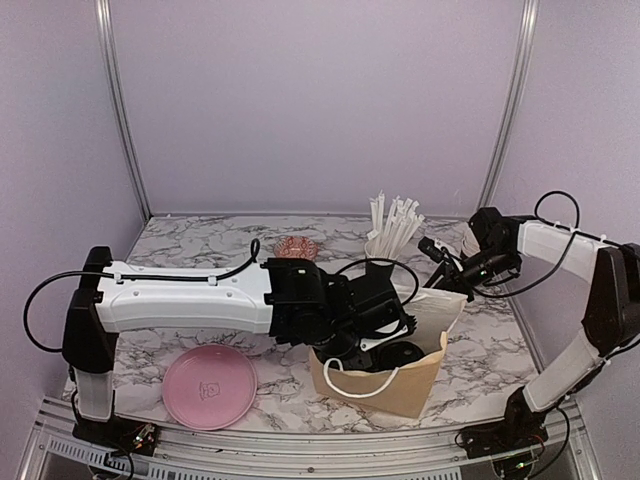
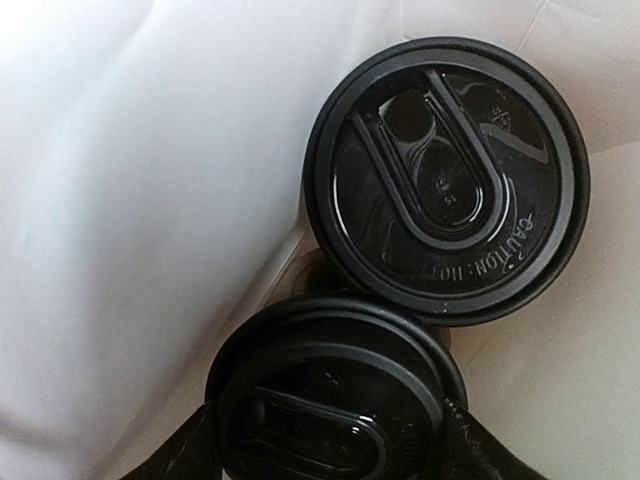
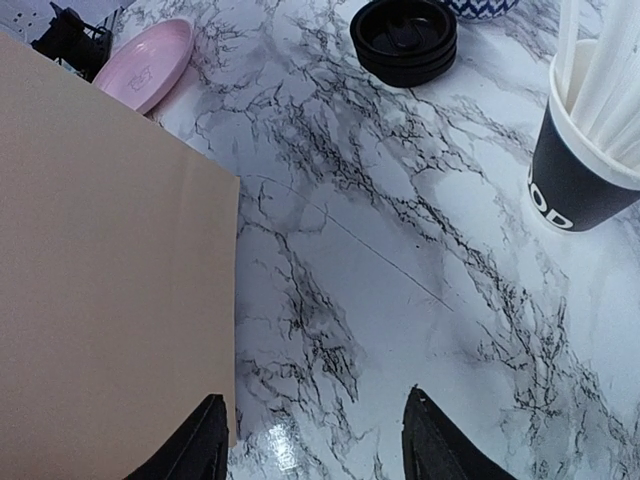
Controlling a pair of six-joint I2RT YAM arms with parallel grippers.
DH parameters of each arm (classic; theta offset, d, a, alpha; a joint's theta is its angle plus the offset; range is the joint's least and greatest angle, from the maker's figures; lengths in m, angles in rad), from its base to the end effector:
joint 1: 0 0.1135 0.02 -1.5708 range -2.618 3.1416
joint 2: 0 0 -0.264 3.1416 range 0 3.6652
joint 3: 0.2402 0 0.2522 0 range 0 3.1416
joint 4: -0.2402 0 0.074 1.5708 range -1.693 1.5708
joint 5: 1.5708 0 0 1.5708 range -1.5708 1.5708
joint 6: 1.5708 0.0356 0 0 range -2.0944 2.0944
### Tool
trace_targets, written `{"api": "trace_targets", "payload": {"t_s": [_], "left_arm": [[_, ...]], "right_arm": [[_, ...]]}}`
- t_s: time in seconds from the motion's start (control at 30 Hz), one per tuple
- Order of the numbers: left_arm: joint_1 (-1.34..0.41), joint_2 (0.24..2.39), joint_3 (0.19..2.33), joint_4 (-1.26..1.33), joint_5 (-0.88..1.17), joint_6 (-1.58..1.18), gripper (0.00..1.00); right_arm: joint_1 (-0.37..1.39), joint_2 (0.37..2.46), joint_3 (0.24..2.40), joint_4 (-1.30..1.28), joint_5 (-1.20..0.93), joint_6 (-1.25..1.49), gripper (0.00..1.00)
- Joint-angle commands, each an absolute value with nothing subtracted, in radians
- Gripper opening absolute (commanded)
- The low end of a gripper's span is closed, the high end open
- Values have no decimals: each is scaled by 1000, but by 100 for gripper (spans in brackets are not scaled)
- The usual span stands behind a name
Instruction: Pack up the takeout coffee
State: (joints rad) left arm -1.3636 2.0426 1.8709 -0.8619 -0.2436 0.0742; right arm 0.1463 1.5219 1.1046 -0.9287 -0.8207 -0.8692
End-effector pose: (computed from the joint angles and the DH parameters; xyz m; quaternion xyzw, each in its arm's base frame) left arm 0.1004 -0.4358 0.2727 0.6060 0.7414 -0.0647 0.2809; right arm 0.2705 0.0662 0.2370 -0.4821 0.7745 0.3344 0.2364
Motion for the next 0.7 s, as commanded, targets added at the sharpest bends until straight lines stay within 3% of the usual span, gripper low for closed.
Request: {"api": "trace_targets", "payload": {"t_s": [0.0, 0.3, 0.67], "left_arm": [[-1342, 2167, 1811, -839, -209, 106, 46], [-1342, 2142, 1814, -841, -105, 64, 47], [-1341, 2283, 1888, -874, -105, 103, 46]], "right_arm": [[138, 1517, 1115, -943, -850, -882, 57], [138, 1515, 1098, -931, -869, -874, 57], [123, 1554, 1115, -925, -887, -861, 57]]}}
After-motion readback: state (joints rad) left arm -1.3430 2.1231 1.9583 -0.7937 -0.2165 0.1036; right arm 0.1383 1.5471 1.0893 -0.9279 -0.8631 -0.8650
